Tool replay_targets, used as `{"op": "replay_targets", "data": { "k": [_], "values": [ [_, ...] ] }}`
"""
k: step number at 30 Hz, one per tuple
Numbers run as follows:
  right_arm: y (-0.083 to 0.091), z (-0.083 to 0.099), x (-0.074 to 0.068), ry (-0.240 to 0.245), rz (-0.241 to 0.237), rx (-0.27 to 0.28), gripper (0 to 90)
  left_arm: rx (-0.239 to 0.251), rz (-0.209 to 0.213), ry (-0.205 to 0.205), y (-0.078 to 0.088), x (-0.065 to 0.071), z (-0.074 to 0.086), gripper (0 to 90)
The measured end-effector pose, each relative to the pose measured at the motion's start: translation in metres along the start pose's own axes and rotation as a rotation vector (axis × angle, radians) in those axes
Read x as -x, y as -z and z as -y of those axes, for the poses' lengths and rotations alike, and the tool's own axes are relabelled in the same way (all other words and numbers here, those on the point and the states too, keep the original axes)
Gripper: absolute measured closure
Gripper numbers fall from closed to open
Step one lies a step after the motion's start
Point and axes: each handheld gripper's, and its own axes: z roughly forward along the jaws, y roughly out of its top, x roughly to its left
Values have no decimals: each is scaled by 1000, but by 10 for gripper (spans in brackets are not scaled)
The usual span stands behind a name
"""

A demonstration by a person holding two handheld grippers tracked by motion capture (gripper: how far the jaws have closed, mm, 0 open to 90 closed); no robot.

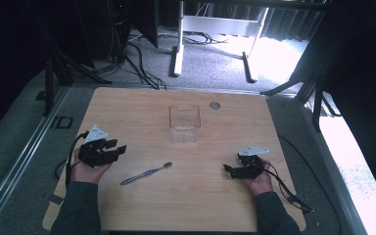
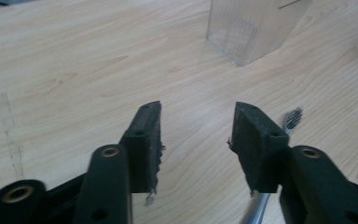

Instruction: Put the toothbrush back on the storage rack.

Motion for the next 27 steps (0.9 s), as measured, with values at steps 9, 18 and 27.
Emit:
{"op": "replay_targets", "data": {
  "k": [9, 18, 27],
  "values": [
    [0, 0, 0, -2, -1, 0, 197, -8, 10, -44, 2, 10, -15, 547],
    [0, 0, 0, -1, -2, 0, 196, -31, 32, -77, -4, 20, -26, 549],
    [0, 0, 0, -2, -2, 0, 196, -34, 32, -86, -5, 26, -33, 549]
  ]
}}
